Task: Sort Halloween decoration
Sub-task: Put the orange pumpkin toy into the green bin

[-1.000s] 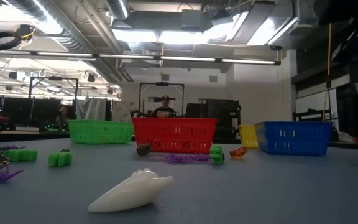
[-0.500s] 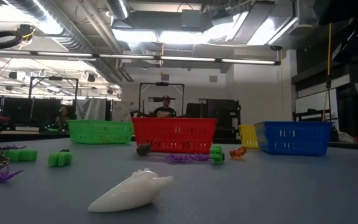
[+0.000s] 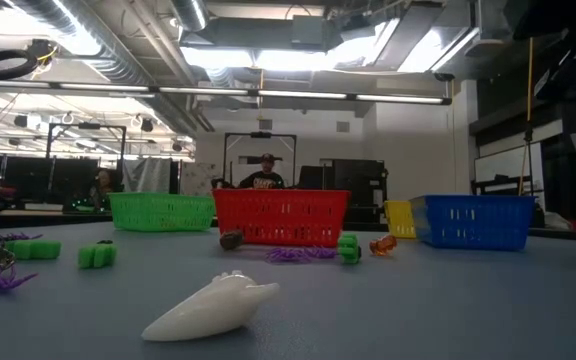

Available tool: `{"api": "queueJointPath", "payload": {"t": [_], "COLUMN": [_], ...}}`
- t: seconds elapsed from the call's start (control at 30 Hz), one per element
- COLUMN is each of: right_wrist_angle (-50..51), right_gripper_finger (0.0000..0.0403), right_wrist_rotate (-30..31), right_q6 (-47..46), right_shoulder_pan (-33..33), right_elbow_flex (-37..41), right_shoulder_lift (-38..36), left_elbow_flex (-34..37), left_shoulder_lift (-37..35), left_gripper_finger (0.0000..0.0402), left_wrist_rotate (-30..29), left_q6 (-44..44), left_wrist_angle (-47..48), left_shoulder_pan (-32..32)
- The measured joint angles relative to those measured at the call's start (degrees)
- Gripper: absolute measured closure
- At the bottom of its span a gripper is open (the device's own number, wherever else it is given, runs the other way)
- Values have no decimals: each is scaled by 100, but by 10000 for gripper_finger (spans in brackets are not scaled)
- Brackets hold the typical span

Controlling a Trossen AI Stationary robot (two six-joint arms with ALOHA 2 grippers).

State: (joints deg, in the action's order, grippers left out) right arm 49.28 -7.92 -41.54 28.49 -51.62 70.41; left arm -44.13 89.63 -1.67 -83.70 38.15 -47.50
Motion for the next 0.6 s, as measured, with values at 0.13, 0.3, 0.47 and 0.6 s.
{"api": "queueJointPath", "payload": {"t": [0.13, 0.3, 0.47, 0.6], "right_wrist_angle": [-1, -39, -216, -394], "right_gripper_finger": [236, 236, 236, 236], "right_wrist_rotate": [0, 0, 0, 0], "right_q6": [0, 0, 2, 2], "right_shoulder_pan": [0, 0, -2, -1], "right_elbow_flex": [0, 0, 0, -2], "right_shoulder_lift": [0, 0, 0, 0], "left_elbow_flex": [-152, -304, -402, -459], "left_shoulder_lift": [26, 24, 19, 11], "left_gripper_finger": [323, 323, 323, 323], "left_wrist_rotate": [-61, -110, -115, -99], "left_q6": [7, 16, 28, 179], "left_wrist_angle": [-24, -153, -194, -292], "left_shoulder_pan": [95, 310, 586, 871]}}
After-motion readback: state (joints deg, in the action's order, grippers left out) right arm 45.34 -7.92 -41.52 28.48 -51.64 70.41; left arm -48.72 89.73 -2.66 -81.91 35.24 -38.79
